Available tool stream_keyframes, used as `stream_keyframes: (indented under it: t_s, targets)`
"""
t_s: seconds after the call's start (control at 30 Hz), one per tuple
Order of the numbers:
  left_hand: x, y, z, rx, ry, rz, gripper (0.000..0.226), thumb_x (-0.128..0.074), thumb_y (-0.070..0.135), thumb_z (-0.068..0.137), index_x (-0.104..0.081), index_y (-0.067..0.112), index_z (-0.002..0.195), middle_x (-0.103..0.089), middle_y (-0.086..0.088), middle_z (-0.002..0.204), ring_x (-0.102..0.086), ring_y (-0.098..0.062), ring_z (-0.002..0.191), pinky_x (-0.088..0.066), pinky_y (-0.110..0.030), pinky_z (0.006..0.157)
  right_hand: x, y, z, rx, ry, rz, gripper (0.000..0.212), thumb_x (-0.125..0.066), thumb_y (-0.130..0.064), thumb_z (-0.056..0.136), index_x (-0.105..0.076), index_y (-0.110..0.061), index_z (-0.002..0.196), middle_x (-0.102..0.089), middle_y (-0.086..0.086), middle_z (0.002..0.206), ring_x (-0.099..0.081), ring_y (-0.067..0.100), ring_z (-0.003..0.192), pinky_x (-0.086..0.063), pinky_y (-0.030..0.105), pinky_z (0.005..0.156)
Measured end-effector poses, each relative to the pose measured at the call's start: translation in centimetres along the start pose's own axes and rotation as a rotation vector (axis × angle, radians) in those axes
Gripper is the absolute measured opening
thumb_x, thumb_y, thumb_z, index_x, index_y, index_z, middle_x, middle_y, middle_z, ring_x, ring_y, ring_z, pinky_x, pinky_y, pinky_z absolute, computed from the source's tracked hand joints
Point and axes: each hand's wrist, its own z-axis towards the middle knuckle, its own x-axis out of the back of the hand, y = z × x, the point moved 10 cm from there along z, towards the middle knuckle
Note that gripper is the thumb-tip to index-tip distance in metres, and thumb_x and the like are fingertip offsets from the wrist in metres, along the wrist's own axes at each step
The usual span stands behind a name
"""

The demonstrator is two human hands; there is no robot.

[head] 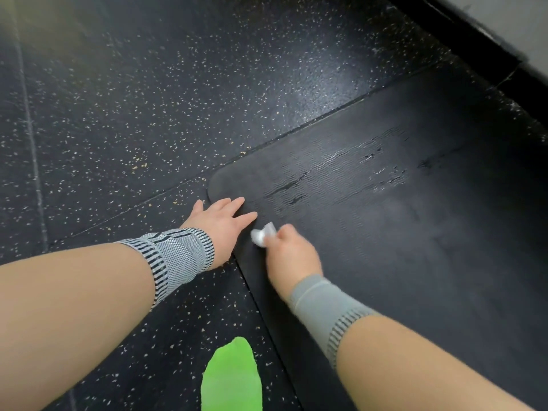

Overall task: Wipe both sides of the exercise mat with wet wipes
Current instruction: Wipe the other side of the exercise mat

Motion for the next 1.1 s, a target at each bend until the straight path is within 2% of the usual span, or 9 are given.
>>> stream_keyframes:
  t_s: [0.1, 0.17, 0.27, 0.4, 0.53, 0.63, 0.9, 1.0, 1.1]
  targets:
    - [0.4, 0.4, 0.3, -0.006, 0.006, 0.020, 0.082, -0.051, 0.012, 0.095, -0.001, 0.037, 0.155, 0.010, 0.001, 0.164, 0.004, -0.020, 0.151, -0.011, -0.054, 0.120, -2.4, -4.6, -1.2, 0.219, -0.177, -0.011, 0.029, -0.050, -0.014, 0.092, -0.053, -0.009, 0.121, -0.043, 0.009, 0.109, -0.051, 0.029, 0.096, -0.037, 0.036, 0.070]
    - [0.4, 0.6, 0.4, -0.011, 0.011, 0.015, 0.080, -0.050, 0.013, 0.096, -0.001, 0.036, 0.155, 0.010, 0.001, 0.164, 0.004, -0.020, 0.151, -0.011, -0.054, 0.120, -0.8, -2.5, -0.6, 0.238, -0.134, -0.038, 0.031, -0.055, -0.014, 0.089, -0.057, -0.014, 0.120, -0.045, 0.010, 0.106, -0.053, 0.032, 0.094, -0.039, 0.036, 0.070]
    - [0.3, 0.7, 0.6, -0.015, 0.002, -0.007, 0.079, -0.048, 0.013, 0.096, -0.001, 0.037, 0.155, 0.011, 0.002, 0.163, 0.004, -0.020, 0.151, -0.010, -0.054, 0.120, 3.7, 6.3, 1.5, -0.013, 0.040, -0.093, 0.035, -0.052, -0.016, 0.089, -0.060, -0.029, 0.121, -0.049, 0.008, 0.102, -0.059, 0.034, 0.088, -0.045, 0.036, 0.073]
    - [1.2, 1.6, 1.3, -0.040, 0.014, 0.003, 0.078, -0.049, 0.017, 0.098, 0.000, 0.036, 0.155, 0.013, 0.002, 0.163, 0.005, -0.021, 0.151, -0.010, -0.054, 0.120, 6.4, 12.6, 1.5, -0.322, 0.183, -0.075, 0.031, -0.046, -0.020, 0.093, -0.059, -0.018, 0.121, -0.050, 0.009, 0.105, -0.058, 0.034, 0.089, -0.044, 0.034, 0.074]
    - [3.0, 4.1, 2.6, -0.090, 0.067, 0.009, 0.071, -0.044, 0.023, 0.100, -0.002, 0.035, 0.156, 0.012, 0.001, 0.164, 0.005, -0.020, 0.151, -0.011, -0.055, 0.119, 1.9, 4.0, 0.0, 0.048, -0.001, -0.058, 0.028, -0.048, -0.016, 0.093, -0.057, -0.011, 0.118, -0.047, 0.010, 0.104, -0.054, 0.031, 0.089, -0.034, 0.034, 0.065]
    - [4.0, 6.1, 3.6, -0.136, 0.084, 0.019, 0.072, -0.045, 0.025, 0.100, 0.000, 0.034, 0.156, 0.013, 0.002, 0.163, 0.006, -0.020, 0.151, -0.012, -0.055, 0.119, 1.9, 5.0, 0.5, 0.159, -0.082, -0.089, 0.023, -0.051, -0.016, 0.092, -0.058, -0.012, 0.113, -0.045, 0.008, 0.104, -0.051, 0.028, 0.089, -0.034, 0.034, 0.065]
    - [7.1, 10.6, 6.6, -0.225, 0.107, 0.038, 0.075, -0.047, 0.019, 0.099, 0.000, 0.036, 0.155, 0.013, 0.004, 0.163, 0.008, -0.020, 0.151, -0.010, -0.054, 0.119, 11.5, 22.2, 2.4, -0.394, 0.284, -0.133, 0.026, -0.047, -0.021, 0.092, -0.064, -0.013, 0.109, -0.050, 0.009, 0.103, -0.055, 0.032, 0.089, -0.041, 0.032, 0.070]
    - [8.7, 12.4, 8.1, -0.244, 0.144, 0.019, 0.072, -0.044, 0.020, 0.100, 0.000, 0.035, 0.155, 0.013, 0.005, 0.163, 0.007, -0.019, 0.151, -0.011, -0.053, 0.119, 8.7, 17.9, 2.5, -0.170, 0.181, -0.098, 0.025, -0.052, -0.016, 0.088, -0.060, -0.012, 0.111, -0.050, 0.009, 0.103, -0.052, 0.032, 0.090, -0.044, 0.034, 0.070]
    - [10.9, 14.2, 9.9, -0.258, 0.178, -0.022, 0.070, -0.042, 0.022, 0.100, -0.001, 0.034, 0.155, 0.012, 0.004, 0.163, 0.007, -0.018, 0.151, -0.012, -0.053, 0.120, 8.3, 16.5, 2.2, 0.062, 0.136, -0.083, 0.015, -0.066, -0.011, 0.078, -0.063, -0.013, 0.092, -0.050, 0.007, 0.087, -0.055, 0.030, 0.075, -0.041, 0.032, 0.054]
